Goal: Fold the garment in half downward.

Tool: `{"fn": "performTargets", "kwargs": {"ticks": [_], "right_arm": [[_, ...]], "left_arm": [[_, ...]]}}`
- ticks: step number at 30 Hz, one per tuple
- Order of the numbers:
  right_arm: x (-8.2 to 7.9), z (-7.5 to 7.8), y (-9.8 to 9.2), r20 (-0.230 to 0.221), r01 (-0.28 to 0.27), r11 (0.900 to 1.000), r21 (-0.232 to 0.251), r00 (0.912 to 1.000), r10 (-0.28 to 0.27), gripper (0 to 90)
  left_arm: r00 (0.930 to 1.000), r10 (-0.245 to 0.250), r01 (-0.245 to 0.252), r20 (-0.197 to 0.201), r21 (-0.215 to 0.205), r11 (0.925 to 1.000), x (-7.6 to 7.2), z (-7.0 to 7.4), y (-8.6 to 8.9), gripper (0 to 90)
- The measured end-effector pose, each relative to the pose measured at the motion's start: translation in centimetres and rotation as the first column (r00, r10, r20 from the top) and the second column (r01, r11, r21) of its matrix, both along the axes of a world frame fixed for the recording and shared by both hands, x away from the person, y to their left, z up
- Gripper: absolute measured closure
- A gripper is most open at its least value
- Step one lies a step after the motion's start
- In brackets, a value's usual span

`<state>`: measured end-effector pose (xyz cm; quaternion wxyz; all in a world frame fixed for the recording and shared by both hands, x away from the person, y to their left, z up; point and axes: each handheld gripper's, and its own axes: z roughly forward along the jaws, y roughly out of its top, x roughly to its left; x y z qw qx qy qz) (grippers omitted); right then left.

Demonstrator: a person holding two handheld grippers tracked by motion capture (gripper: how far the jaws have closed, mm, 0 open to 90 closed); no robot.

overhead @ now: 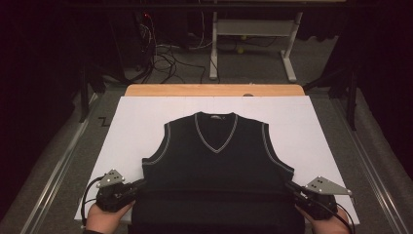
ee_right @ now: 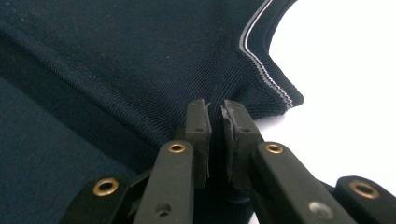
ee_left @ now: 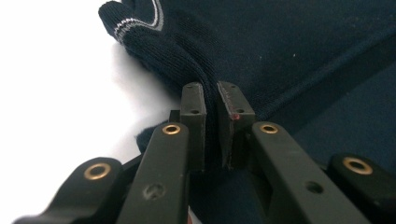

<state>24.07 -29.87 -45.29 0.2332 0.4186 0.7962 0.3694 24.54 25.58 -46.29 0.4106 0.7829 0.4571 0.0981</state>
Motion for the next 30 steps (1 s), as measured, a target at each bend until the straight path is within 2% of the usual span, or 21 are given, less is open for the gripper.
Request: {"fn": "performTargets", "kwargs": {"ticks": [6,16,30], "right_arm": [[-0.8,-0.2,0.0,-0.007,-0.006,1.0,-0.012,1.0,0.006,82.3],[-1.9,-0.6,0.0,-0.018,-0.02,0.999,-0.026,0.9997,0.019,82.0],[-2.3,-0.9,-0.1,-0.035,-0.034,0.999,-0.036,0.9988,0.033,82.0]], "left_arm": [[0.9995,-0.01,0.01,-0.03,0.002,0.9999,-0.8,-0.5,0.1,77.4],[0.9994,-0.016,0.016,-0.032,0.015,0.9997,-1.3,-0.7,0.2,77.4],[0.9986,-0.028,0.029,-0.046,0.021,0.9994,-1.5,-0.9,0.1,77.3]]}}
